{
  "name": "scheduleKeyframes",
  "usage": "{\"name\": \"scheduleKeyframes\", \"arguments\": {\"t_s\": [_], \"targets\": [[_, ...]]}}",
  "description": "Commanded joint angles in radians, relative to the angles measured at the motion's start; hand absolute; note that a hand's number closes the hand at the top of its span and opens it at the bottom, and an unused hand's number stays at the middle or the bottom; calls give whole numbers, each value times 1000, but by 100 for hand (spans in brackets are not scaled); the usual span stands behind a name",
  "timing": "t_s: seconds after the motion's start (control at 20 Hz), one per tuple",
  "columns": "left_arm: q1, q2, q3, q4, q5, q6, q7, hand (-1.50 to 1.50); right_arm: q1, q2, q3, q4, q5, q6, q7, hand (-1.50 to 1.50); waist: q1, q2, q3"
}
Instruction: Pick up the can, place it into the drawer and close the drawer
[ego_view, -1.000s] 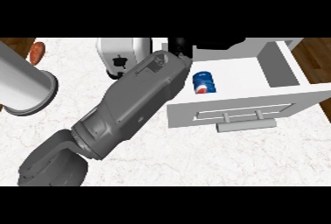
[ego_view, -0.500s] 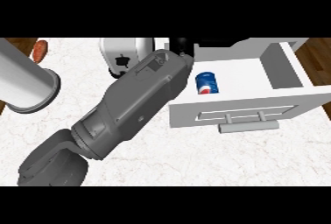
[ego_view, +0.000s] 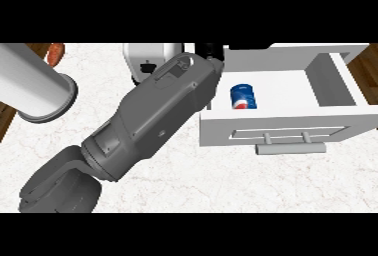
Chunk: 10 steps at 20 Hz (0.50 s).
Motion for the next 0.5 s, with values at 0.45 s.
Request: {"name": "scheduleKeyframes", "arguments": {"t_s": [0.45], "targets": [[8,0,5,-30,-34,36,55,-150,-284,14,351,293,605,-190,-68,-150,40,-13,-1]]}}
